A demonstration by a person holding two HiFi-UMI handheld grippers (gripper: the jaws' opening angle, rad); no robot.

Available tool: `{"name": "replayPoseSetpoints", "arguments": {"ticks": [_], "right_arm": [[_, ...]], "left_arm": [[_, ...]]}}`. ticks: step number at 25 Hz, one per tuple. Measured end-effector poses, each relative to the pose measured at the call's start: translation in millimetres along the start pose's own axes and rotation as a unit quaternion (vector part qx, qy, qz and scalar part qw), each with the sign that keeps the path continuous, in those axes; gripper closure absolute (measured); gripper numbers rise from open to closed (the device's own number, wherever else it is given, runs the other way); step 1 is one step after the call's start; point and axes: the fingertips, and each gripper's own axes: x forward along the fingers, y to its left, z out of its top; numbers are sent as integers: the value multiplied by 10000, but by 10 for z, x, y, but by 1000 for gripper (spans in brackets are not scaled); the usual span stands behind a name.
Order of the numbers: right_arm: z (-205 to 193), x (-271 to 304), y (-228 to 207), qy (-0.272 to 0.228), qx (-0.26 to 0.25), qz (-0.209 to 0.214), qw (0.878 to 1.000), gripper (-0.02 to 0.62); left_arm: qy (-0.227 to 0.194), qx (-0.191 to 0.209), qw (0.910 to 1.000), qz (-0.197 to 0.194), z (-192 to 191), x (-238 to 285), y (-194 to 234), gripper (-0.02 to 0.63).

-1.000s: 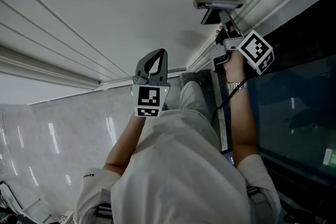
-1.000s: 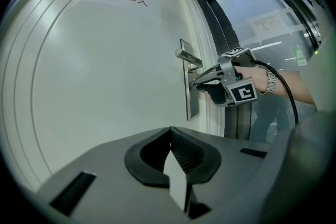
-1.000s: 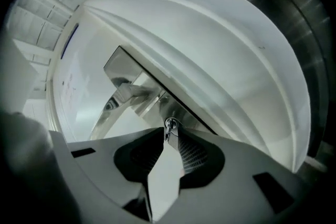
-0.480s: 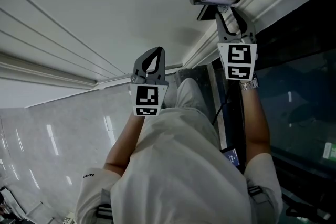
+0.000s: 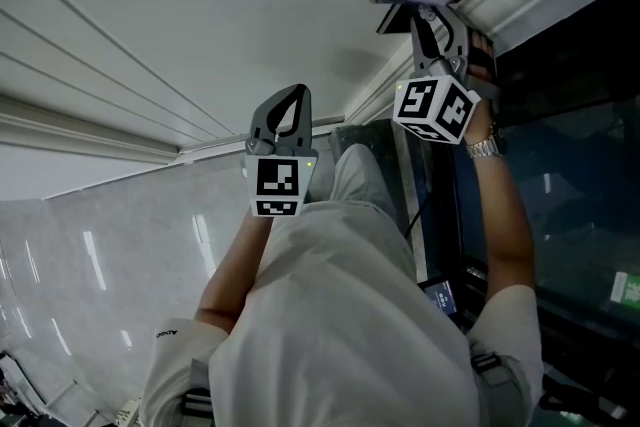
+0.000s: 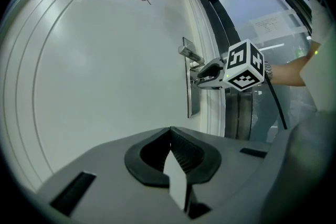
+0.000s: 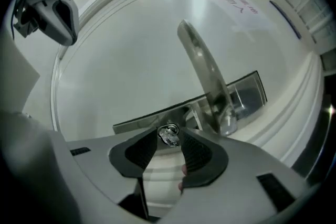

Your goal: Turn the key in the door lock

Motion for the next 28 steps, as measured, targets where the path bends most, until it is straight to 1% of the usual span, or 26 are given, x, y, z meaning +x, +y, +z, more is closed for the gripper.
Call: {"name": "replayPoseSetpoints", "arguments": {"ticks": [3, 5, 9, 12, 14, 19, 23, 28], "right_arm": [[-31, 53, 24, 144, -292, -23, 9995, 457], [-37, 46, 15, 121, -387, -160, 9991, 477], [-43, 45, 14, 143, -629, -426, 9970, 485], [-36, 39, 11, 130, -628, -502, 9967, 494], [-24, 30, -6, 107, -423, -525, 9977, 495], [-19, 17, -39, 118, 429, -495, 9978, 495], [-24, 8, -59, 140, 902, -526, 9944, 494], [-19, 12, -75, 60, 1614, -385, 9861, 495]], "left_arm": [[-20, -3, 10000, 49, 18, -23, 32, 598], [-26, 2, 10000, 63, 26, -27, 35, 598], [-9, 18, 10000, 56, 17, -6, 41, 598], [5, 20, 10000, 43, 18, 14, 51, 598], [3, 25, 10000, 29, 33, 17, 38, 598], [12, 48, 10000, -47, 47, 56, -29, 598], [-5, 45, 9999, -90, 59, 97, -62, 598], [-28, 41, 9999, -126, 73, 150, -91, 598]]}}
